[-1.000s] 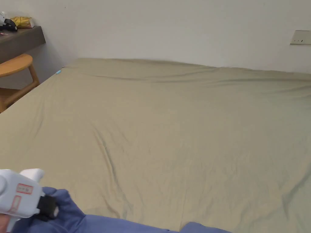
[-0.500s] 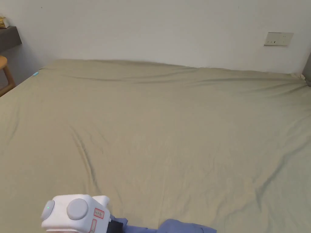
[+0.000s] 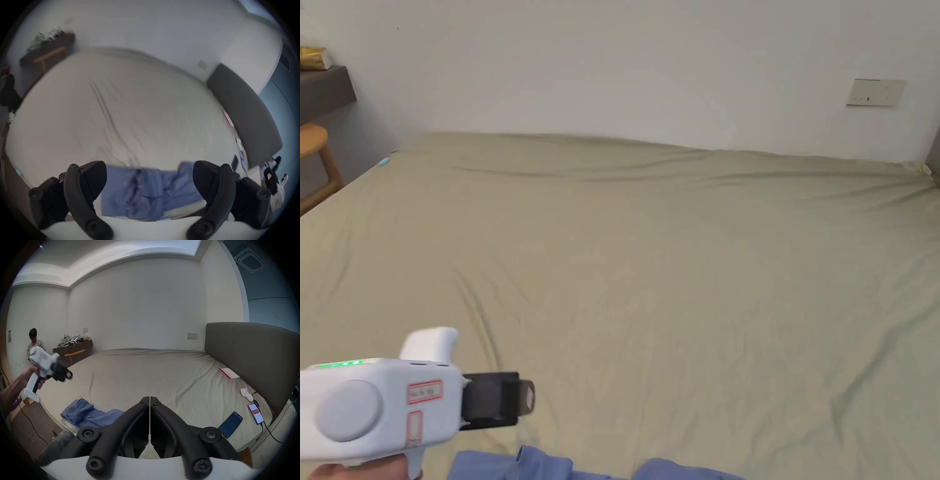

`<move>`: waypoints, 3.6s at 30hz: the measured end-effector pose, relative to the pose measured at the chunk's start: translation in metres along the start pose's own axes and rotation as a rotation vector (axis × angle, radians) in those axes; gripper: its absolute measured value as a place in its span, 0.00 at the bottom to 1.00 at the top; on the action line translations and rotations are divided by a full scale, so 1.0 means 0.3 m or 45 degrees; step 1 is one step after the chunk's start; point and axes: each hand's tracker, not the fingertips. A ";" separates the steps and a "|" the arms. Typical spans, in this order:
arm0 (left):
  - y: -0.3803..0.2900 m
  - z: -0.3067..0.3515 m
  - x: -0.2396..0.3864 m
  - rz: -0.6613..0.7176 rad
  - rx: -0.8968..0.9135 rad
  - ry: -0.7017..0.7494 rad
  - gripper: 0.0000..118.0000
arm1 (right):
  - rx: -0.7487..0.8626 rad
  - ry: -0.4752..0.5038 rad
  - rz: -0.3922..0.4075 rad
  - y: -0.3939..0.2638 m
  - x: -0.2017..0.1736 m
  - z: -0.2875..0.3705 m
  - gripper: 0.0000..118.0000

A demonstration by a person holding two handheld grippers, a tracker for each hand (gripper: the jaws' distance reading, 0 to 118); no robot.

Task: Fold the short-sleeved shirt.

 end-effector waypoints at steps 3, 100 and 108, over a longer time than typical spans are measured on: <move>-0.050 0.070 0.000 -0.096 0.127 0.215 0.67 | 0.000 0.015 0.014 0.000 -0.015 0.004 0.02; -0.662 -0.460 0.420 -0.325 -0.012 0.194 0.00 | -0.082 -0.003 -0.015 -0.037 0.025 0.069 0.02; -0.490 -0.260 0.306 -0.234 0.136 0.136 0.00 | -0.051 0.011 -0.001 -0.016 0.001 0.065 0.02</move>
